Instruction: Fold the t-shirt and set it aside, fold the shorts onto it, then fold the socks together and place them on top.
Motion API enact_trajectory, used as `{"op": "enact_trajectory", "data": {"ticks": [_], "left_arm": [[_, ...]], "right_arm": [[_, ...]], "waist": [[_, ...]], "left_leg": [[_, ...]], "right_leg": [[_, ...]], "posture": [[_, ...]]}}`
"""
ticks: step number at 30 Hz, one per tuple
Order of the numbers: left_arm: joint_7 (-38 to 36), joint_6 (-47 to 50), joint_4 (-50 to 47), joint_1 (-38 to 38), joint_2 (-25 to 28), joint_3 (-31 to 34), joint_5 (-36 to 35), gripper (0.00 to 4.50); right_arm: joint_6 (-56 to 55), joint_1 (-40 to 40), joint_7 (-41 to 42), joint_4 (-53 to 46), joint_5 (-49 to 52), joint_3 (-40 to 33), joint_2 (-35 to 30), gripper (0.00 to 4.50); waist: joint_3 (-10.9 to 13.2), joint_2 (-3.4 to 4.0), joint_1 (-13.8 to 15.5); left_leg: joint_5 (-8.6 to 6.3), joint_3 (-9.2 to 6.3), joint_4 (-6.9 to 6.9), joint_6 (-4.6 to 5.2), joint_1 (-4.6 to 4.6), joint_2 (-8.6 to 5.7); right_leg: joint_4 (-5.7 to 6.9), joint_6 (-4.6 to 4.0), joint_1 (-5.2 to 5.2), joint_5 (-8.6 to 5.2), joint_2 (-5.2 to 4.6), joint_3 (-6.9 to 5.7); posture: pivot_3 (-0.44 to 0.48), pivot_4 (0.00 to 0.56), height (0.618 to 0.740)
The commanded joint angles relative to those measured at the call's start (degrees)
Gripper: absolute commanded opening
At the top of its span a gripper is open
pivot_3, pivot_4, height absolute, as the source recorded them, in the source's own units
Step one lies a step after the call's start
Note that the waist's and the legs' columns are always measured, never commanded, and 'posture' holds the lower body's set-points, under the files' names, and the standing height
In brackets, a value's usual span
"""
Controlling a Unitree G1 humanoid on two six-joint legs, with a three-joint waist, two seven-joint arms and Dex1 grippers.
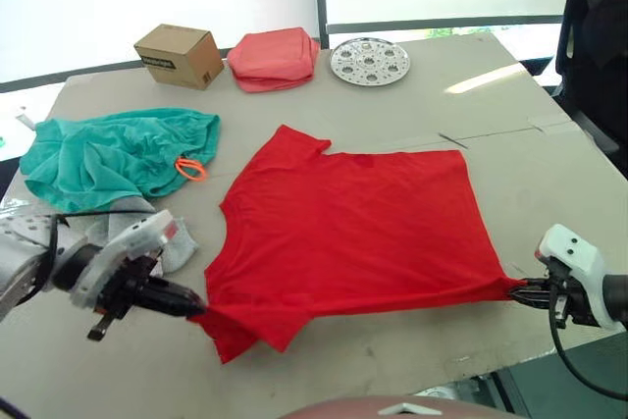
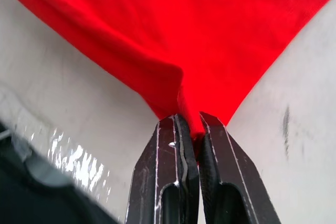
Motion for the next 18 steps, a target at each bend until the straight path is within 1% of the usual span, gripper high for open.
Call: {"op": "enact_trajectory", "data": {"ticks": [1, 2, 4, 8, 12, 14, 17, 18], "left_arm": [[1.33, -1.25, 3.13, -4.88, -3.81, -1.49, 5.60, 0.05], [1.72, -1.79, 4.05, -6.25, -5.06, -2.06, 7.23, 0.05], [2.57, -2.80, 5.86, -8.50, -7.23, -3.11, 10.33, 0.05], [3.35, -4.62, 8.58, -11.23, -10.53, -4.08, 14.67, 0.05], [3.44, -5.61, 9.01, -11.41, -12.10, -4.02, 16.78, 0.05], [3.99, -4.94, 8.81, -11.37, -13.16, -3.28, 16.62, 0.05], [6.10, -5.67, 8.27, -10.92, -15.06, -2.06, 17.00, 0.05], [7.77, -6.64, 8.64, -11.15, -16.50, -0.90, 16.94, 0.01]], "right_arm": [[1.63, -2.85, -4.70, 0.35, -0.30, -0.39, 2.35, 0.00], [2.84, -4.09, -5.88, 0.52, 0.21, -0.16, 3.13, 0.00], [4.65, -5.90, -7.26, 0.82, 0.69, 0.43, 3.77, 0.00], [4.62, -7.68, -8.77, 2.11, -1.44, 3.81, 2.54, 0.00], [4.40, -9.19, -9.50, 2.53, -1.92, 6.14, 2.59, 0.00], [3.86, -10.20, -10.25, 2.72, -2.44, 7.38, 3.12, 0.00], [3.41, -12.04, -11.96, 3.62, -3.30, 9.19, 4.23, 0.00], [2.48, -12.78, -12.43, 4.51, -3.96, 9.75, 4.59, 0.32]], "waist": [[-0.03, -0.06, -0.01], [-0.03, -0.07, -0.04], [-0.03, -0.08, -0.13], [-0.04, -0.14, 0.00], [-0.04, -0.15, -0.03], [-0.04, -0.15, -0.04], [-0.04, -0.16, -0.05], [-0.05, -0.16, -0.03]], "left_leg": [[0.00, 0.00, 0.00, 0.00, 0.00, 0.00], [0.00, 0.00, 0.00, 0.00, -0.01, 0.00], [0.00, 0.00, 0.01, -0.01, -0.03, 0.00], [0.00, 0.00, -0.02, -0.01, -0.05, 0.00], [0.00, 0.00, 0.01, 0.00, -0.06, 0.00], [0.00, 0.00, 0.04, 0.00, -0.05, 0.00], [0.00, 0.00, 0.07, 0.00, -0.04, 0.00], [0.00, 0.00, 0.09, 0.00, -0.04, 0.00]], "right_leg": [[-0.02, -0.04, 0.00, 0.02, 0.00, 0.00], [-0.03, -0.22, -0.01, 0.13, 0.01, -0.01], [-0.08, -0.23, -0.02, 0.13, 0.02, 0.01], [-0.13, -0.24, -0.02, 0.14, 0.02, -0.01], [-0.12, -0.23, -0.02, 0.14, 0.02, 0.00], [-0.09, -0.22, -0.01, 0.14, 0.02, 0.00], [-0.04, -0.22, -0.01, 0.14, 0.02, -0.01], [-0.03, -0.22, -0.02, 0.14, 0.02, -0.01]], "posture": [[0.000, 0.150, 0.740], [0.000, 0.150, 0.740], [0.000, 0.150, 0.740], [0.000, 0.150, 0.740], [0.000, 0.150, 0.740], [0.000, 0.150, 0.740], [0.000, 0.150, 0.740], [0.000, 0.150, 0.740]]}}
